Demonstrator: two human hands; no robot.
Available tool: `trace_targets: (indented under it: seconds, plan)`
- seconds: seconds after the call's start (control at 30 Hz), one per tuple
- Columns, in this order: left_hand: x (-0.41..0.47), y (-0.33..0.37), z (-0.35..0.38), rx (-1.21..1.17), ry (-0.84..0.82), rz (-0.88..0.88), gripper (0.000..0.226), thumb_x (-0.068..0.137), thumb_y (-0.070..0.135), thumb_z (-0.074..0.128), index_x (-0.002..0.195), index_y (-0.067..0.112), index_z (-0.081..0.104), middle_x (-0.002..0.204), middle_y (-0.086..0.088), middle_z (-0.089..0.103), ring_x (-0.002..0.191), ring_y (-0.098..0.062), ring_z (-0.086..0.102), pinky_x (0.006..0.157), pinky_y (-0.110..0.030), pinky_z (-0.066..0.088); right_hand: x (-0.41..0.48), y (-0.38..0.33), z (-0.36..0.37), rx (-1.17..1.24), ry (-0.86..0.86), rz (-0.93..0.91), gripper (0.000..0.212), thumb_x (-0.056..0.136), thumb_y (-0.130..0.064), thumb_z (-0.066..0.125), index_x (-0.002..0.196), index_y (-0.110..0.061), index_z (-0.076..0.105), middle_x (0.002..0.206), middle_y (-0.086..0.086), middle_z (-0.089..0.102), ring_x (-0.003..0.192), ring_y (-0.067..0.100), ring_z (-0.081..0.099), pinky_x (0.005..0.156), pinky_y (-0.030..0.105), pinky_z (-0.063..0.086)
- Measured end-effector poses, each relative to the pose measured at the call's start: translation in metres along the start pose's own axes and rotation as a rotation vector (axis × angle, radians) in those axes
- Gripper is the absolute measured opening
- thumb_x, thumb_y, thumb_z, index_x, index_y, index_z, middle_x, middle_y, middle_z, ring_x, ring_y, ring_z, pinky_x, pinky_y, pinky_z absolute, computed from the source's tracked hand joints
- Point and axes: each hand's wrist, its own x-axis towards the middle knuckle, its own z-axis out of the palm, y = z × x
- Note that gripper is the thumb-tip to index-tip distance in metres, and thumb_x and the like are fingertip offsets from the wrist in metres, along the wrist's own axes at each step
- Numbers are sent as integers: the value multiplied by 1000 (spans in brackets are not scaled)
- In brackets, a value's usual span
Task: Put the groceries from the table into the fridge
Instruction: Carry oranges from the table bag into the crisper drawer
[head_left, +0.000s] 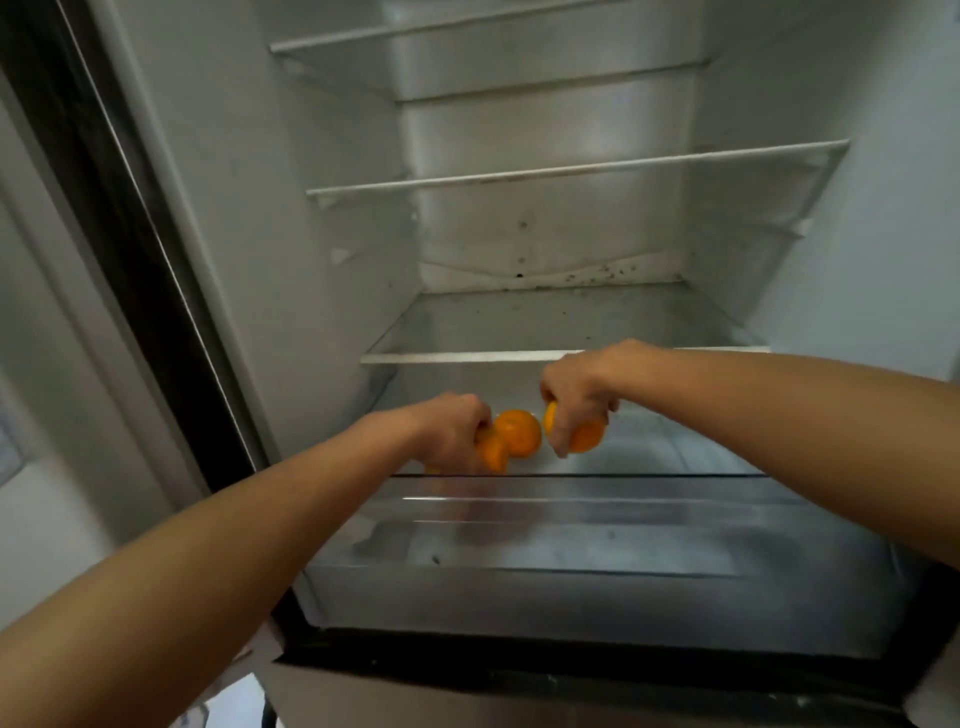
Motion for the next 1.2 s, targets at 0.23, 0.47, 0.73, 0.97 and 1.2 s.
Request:
trace_targets:
  seconds: [0.23,0.47,0.73,0.97,1.2]
  plan:
    - [39,5,3,93,-163,-23,41,71,36,76,104,16,60,99,-5,63,90,-26,61,83,-39,54,39,16,31,-9,-149,79,76,57,-48,85,118,-13,55,106,13,64,80,28,70,66,36,59]
    - [52,2,14,58,-176,26,63,71,41,81,121,15,54,113,-6,60,96,-22,57,84,-34,50,34,22,34,125,-182,67,74,70,-36,83,131,-15,47,120,14,57,98,31,64,79,41,58]
    - [20,3,-15,-211,17,104,34,86,41,67,96,9,68,92,-8,69,84,-23,66,74,-34,54,-51,27,2,427,183,42,30,87,-38,68,98,-10,66,94,9,69,79,19,70,60,31,54]
    - [-44,17,-5,-331,-21,203,44,97,43,48,66,13,59,58,-3,59,55,-20,54,53,-26,41,-145,-5,56,520,373,160,56,95,-56,41,72,-14,68,60,-2,70,54,10,67,64,30,51]
    - [-60,11,0,-328,58,56,53,97,48,38,76,5,62,59,-15,69,52,-30,68,57,-39,59,-145,-20,84,203,871,363,73,89,-68,17,48,-18,52,62,7,65,74,34,62,63,35,46]
